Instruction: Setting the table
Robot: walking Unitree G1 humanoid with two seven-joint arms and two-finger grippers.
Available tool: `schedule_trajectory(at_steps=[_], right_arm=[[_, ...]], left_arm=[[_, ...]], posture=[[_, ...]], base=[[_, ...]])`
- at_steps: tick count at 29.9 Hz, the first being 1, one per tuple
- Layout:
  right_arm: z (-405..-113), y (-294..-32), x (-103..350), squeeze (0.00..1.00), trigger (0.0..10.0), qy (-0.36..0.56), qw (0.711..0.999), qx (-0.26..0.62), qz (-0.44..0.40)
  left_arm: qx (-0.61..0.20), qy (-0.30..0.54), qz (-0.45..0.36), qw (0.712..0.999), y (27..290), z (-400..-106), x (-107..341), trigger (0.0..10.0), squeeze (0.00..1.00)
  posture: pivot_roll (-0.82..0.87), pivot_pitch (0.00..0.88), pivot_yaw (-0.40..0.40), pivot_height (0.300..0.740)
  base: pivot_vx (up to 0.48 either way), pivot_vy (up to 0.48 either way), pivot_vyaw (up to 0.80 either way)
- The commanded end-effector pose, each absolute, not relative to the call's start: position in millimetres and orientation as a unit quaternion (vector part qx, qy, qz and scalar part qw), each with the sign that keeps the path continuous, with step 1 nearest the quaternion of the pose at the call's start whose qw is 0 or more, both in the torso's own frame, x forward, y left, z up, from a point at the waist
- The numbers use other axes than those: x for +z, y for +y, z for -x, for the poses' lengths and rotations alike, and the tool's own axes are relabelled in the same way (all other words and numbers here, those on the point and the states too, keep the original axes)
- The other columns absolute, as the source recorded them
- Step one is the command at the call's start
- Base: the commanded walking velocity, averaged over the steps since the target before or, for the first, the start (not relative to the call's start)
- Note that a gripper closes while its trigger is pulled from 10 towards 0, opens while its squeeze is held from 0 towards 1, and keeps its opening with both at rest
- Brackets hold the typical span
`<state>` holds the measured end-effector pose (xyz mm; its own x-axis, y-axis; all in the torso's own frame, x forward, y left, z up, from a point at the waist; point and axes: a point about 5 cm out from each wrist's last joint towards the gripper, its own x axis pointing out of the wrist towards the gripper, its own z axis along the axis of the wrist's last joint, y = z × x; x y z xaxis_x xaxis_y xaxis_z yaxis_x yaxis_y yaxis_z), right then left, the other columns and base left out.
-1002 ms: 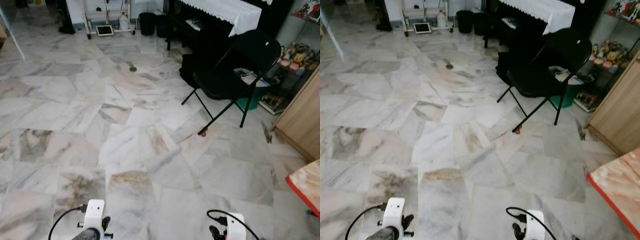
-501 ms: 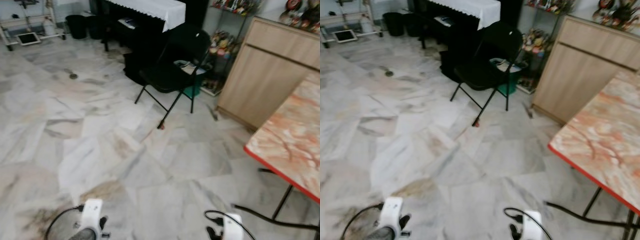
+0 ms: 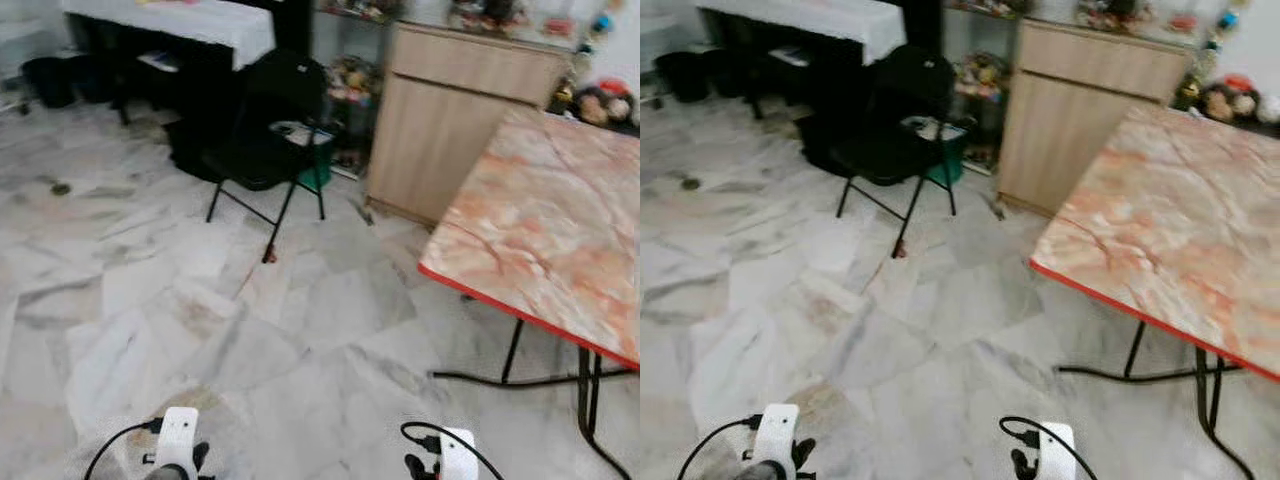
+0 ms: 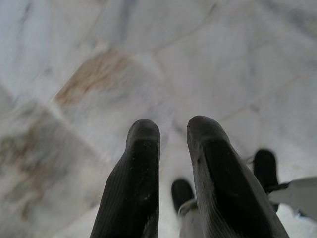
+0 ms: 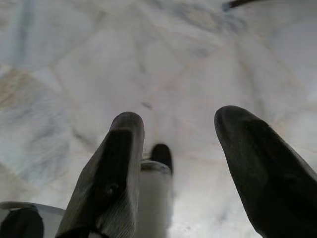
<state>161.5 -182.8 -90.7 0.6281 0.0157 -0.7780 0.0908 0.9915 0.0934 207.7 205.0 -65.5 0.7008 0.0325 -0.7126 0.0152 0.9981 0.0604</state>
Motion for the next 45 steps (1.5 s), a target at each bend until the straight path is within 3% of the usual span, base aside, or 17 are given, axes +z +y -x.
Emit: schedule_trajectory(at_steps=[1, 29, 45], right_arm=[[-164.4, -179.6, -89.8, 0.00, 10.0, 0.427, 0.902, -0.019, -0.065], [-164.6, -179.0, -89.5, 0.00, 10.0, 0.424, 0.903, -0.021, -0.068], [-165.9, -180.6, -87.8, 0.00, 10.0, 0.409, 0.909, -0.030, -0.073]], left_arm=[[0.008, 0.397, -0.034, 0.917, 209.4, -202.5, -67.9, 10.0, 0.00], [-0.003, 0.368, -0.033, 0.929, 203.7, -215.5, -60.3, 10.0, 0.00], [-0.019, 0.371, -0.050, 0.927, 200.5, -215.6, -60.8, 10.0, 0.00]], posture=[[0.07, 0.000, -0.030, 0.724], [0.07, 0.000, -0.025, 0.724], [0.05, 0.000, -0.013, 0.724]], base=[[0.000, 0.000, -0.64], [0.000, 0.000, -0.64], [0.000, 0.000, 0.00]])
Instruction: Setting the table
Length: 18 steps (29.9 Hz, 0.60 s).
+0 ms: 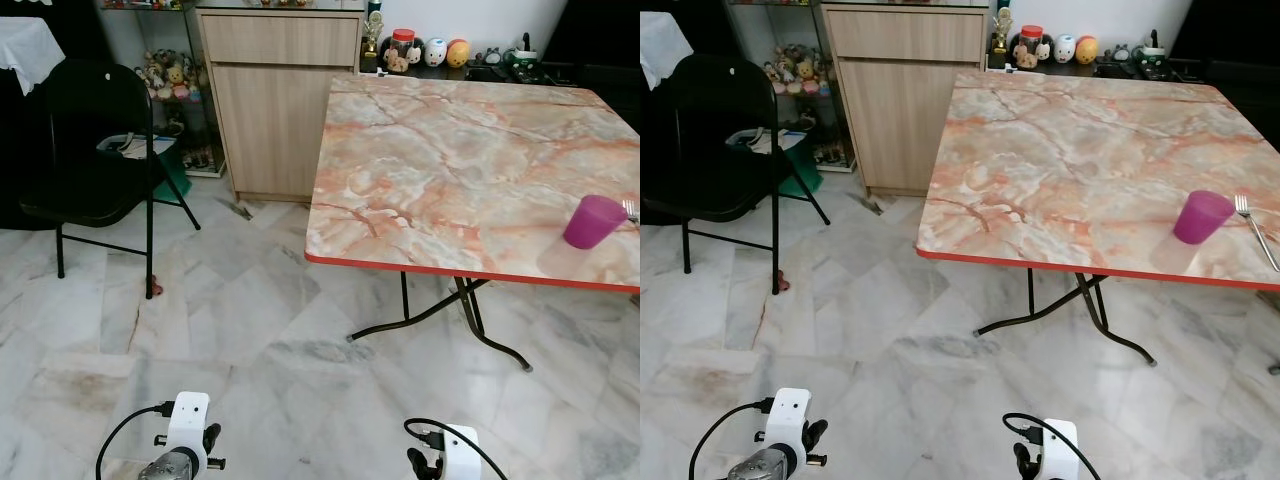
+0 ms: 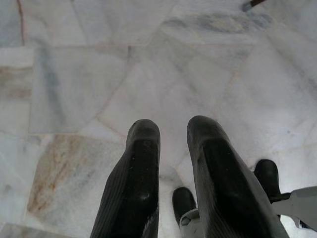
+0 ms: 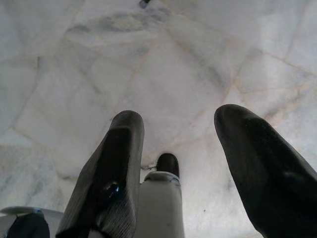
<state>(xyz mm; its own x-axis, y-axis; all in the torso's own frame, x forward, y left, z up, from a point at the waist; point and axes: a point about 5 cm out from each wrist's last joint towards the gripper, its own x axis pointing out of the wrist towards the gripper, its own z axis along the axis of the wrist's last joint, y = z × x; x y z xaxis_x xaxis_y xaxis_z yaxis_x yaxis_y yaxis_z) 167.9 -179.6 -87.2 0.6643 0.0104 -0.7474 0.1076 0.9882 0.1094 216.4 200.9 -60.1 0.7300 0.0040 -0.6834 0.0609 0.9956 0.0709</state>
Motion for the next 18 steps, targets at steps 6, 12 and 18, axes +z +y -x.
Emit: schedule_trajectory(at_steps=[6, 12, 18], right_arm=[[-165.6, -182.0, -87.7, 0.00, 10.0, 0.408, 0.910, -0.030, -0.071], [-168.5, -183.9, -86.0, 0.00, 10.0, 0.401, 0.912, -0.035, -0.075], [-170.2, -184.6, -85.2, 0.00, 10.0, 0.399, 0.913, -0.039, -0.076]], left_arm=[[-0.015, 0.372, -0.046, 0.927, 199.8, -215.0, -61.4, 10.0, 0.00], [-0.014, 0.373, -0.044, 0.927, 199.9, -215.1, -61.4, 10.0, 0.00], [-0.007, 0.374, -0.043, 0.926, 203.1, -214.8, -61.2, 10.0, 0.00]], posture=[[0.05, 0.000, -0.017, 0.724], [0.06, 0.000, -0.021, 0.724], [0.06, 0.000, -0.023, 0.724]], base=[[0.000, -0.382, 0.00], [0.000, -0.395, 0.00], [0.000, -0.394, 0.00]])
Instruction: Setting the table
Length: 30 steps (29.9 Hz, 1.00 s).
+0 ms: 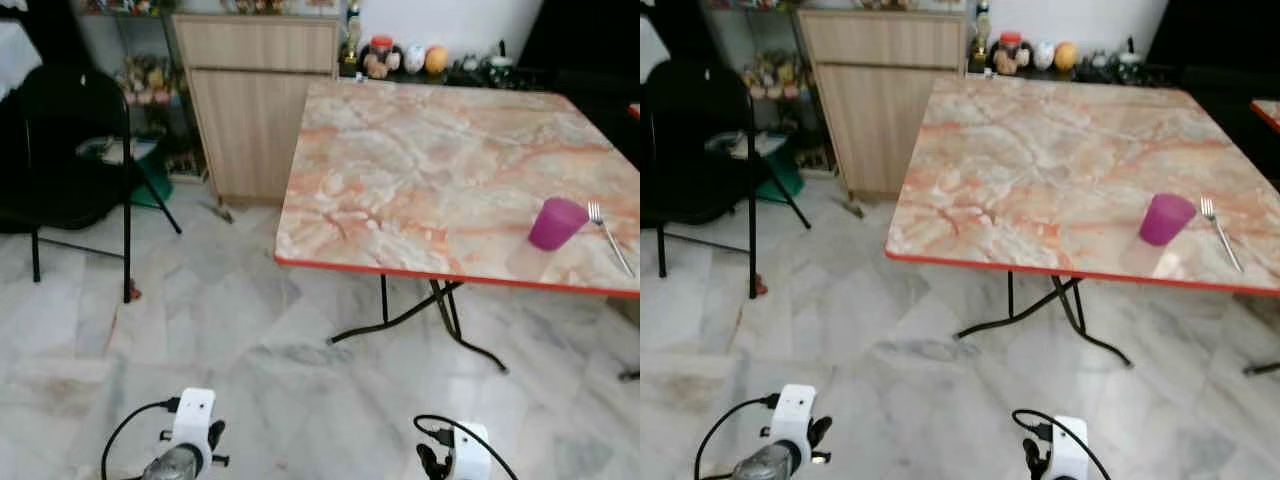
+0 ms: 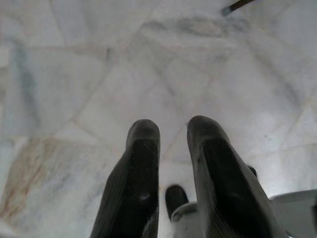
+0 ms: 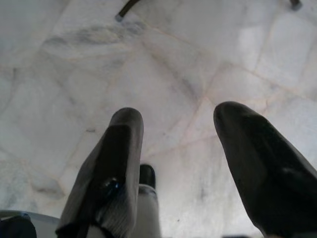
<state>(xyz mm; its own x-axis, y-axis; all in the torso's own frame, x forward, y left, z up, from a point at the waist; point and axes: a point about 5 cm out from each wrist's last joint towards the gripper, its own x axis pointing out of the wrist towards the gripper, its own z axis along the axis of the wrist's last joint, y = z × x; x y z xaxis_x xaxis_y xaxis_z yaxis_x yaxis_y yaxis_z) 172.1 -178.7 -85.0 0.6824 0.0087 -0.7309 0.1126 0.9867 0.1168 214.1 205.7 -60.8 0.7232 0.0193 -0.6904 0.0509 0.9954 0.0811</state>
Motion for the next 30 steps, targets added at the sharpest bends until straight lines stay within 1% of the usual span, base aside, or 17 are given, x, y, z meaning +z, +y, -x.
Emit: schedule_trajectory(at_steps=[1, 11, 14, 22, 25, 30], right_arm=[[-170.2, -184.7, -85.2, 0.00, 10.0, 0.399, 0.913, -0.040, -0.077], [-168.0, -186.5, -85.8, 0.00, 10.0, 0.397, 0.913, -0.050, -0.081], [-168.4, -188.7, -85.3, 0.00, 10.0, 0.395, 0.914, -0.055, -0.081], [-172.2, -192.1, -82.8, 0.00, 10.0, 0.385, 0.917, -0.057, -0.081], [-179.3, -191.8, -78.9, 0.00, 10.0, 0.372, 0.924, -0.052, -0.078], [-203.2, -193.5, -63.4, 0.00, 10.0, 0.317, 0.946, -0.036, -0.061]], left_arm=[[-0.006, 0.375, -0.042, 0.926, 204.0, -214.6, -61.2, 10.0, 0.00], [-0.001, 0.379, -0.043, 0.924, 206.8, -212.9, -62.0, 10.0, 0.00], [0.000, 0.381, -0.044, 0.923, 206.9, -211.9, -62.6, 10.0, 0.00], [0.003, 0.385, -0.041, 0.922, 206.7, -210.1, -63.9, 10.0, 0.00], [0.005, 0.384, -0.038, 0.922, 206.9, -209.8, -64.0, 10.0, 0.00], [0.012, 0.382, -0.032, 0.924, 207.0, -209.6, -63.9, 10.0, 0.00]], posture=[[0.06, 0.000, -0.022, 0.724], [0.05, 0.000, -0.021, 0.724], [0.05, 0.000, -0.022, 0.724], [0.05, 0.000, -0.026, 0.724], [0.05, 0.000, -0.026, 0.724], [0.05, 0.000, -0.027, 0.724]], base=[[0.000, -0.394, 0.00], [0.000, -0.371, 0.00], [0.000, 0.000, 0.00], [0.000, 0.000, -0.69], [0.000, 0.000, 0.00], [0.000, 0.000, 0.00]])
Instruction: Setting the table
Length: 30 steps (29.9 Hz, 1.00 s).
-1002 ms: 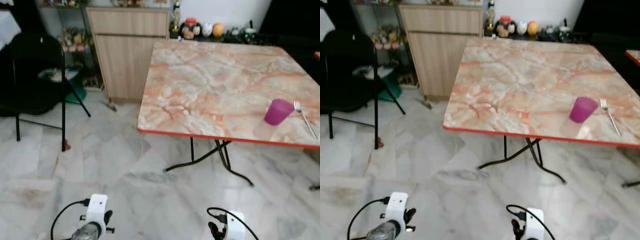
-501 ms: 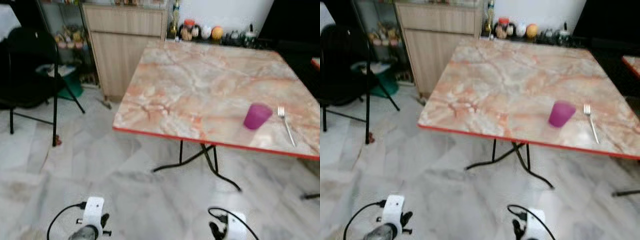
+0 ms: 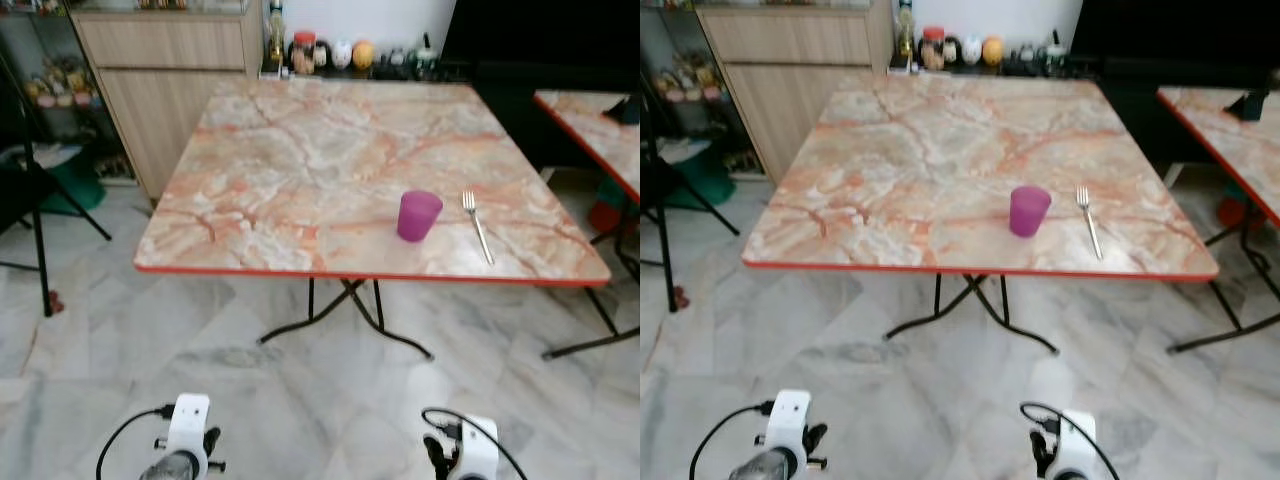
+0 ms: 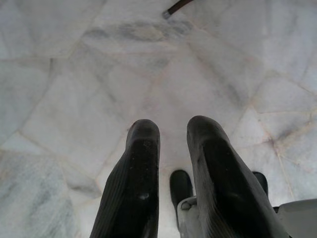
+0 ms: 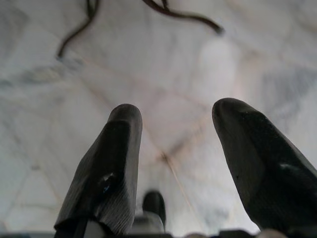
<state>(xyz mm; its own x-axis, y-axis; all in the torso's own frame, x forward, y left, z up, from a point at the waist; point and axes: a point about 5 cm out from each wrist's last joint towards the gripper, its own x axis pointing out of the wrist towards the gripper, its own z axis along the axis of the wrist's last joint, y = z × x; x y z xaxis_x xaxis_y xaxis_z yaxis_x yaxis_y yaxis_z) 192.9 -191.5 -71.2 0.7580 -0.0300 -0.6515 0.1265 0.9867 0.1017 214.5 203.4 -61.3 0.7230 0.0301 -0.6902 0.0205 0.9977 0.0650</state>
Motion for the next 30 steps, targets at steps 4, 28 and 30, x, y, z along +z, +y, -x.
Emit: schedule_trajectory(at_steps=[4, 28, 30], right_arm=[[-223.4, -199.0, -45.7, 0.00, 10.0, 0.252, 0.966, -0.034, -0.050], [-273.0, -186.1, 83.9, 0.00, 10.0, -0.109, 0.993, 0.016, 0.035], [-277.6, -184.3, 91.6, 0.00, 10.0, -0.120, 0.992, 0.014, 0.032]], left_arm=[[0.012, 0.380, -0.030, 0.924, 206.9, -209.5, -63.9, 10.0, 0.00], [0.021, 0.377, -0.029, 0.925, 213.3, -207.1, -63.6, 10.0, 0.00], [0.018, 0.375, -0.032, 0.926, 212.4, -208.3, -63.1, 10.0, 0.00]], posture=[[0.05, 0.000, -0.028, 0.724], [0.03, 0.000, -0.026, 0.724], [0.04, 0.000, -0.027, 0.724]], base=[[0.000, 0.000, 0.00], [0.000, 0.000, 0.00], [0.000, 0.000, 0.00]])
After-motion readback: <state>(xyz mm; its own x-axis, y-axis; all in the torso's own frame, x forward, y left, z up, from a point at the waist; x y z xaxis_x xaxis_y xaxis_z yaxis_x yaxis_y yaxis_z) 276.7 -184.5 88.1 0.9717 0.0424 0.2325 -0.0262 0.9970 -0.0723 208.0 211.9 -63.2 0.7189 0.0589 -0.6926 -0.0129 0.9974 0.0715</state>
